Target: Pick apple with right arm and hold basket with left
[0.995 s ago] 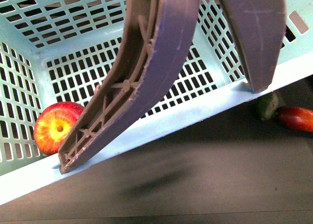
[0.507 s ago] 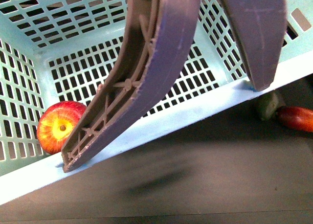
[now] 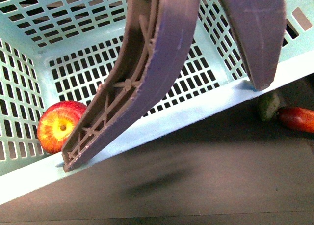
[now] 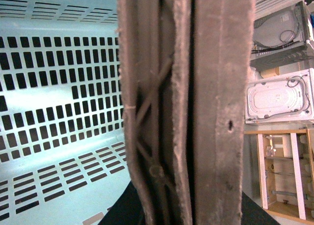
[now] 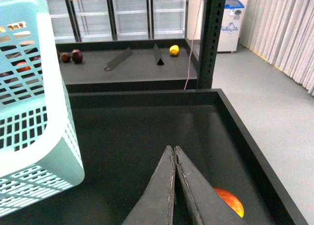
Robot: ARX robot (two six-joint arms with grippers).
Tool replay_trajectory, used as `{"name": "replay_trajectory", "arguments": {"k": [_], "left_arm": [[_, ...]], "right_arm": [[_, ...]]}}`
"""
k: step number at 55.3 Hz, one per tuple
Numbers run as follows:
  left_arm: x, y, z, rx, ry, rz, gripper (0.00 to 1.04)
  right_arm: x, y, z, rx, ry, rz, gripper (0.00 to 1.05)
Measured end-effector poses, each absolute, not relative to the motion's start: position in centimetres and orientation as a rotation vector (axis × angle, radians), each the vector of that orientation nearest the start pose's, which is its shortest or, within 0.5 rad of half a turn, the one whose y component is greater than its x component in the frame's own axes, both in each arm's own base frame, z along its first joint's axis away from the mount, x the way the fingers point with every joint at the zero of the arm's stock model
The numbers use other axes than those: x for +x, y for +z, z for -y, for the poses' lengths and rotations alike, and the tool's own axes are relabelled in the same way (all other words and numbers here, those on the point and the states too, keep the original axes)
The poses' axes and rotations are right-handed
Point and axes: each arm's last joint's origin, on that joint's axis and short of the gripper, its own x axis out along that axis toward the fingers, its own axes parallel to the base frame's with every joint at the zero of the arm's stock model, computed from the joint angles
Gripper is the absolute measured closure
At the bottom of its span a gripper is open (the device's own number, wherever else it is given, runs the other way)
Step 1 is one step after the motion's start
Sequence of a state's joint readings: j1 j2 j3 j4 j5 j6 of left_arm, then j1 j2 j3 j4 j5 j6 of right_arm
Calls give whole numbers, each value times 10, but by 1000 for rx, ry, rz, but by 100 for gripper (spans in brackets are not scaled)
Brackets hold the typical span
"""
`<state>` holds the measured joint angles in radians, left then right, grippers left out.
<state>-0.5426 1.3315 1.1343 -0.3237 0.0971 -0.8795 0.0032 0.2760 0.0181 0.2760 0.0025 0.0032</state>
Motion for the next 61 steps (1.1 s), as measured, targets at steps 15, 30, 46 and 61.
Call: {"name": "replay_trajectory", "arguments": {"k": [15, 30, 46, 61], "left_arm": [[250, 323, 154, -713, -353, -750, 88], [250, 323, 154, -713, -353, -750, 88], [250, 323, 154, -712, -354, -750, 88], [250, 323, 154, -713, -354, -750, 88]], "right_arm": [[109, 172, 0, 3, 1, 18, 103], [97, 169, 0, 3, 1, 13, 103], [97, 169, 0, 3, 1, 14, 75], [97, 170, 0, 3, 1, 14, 33]]}}
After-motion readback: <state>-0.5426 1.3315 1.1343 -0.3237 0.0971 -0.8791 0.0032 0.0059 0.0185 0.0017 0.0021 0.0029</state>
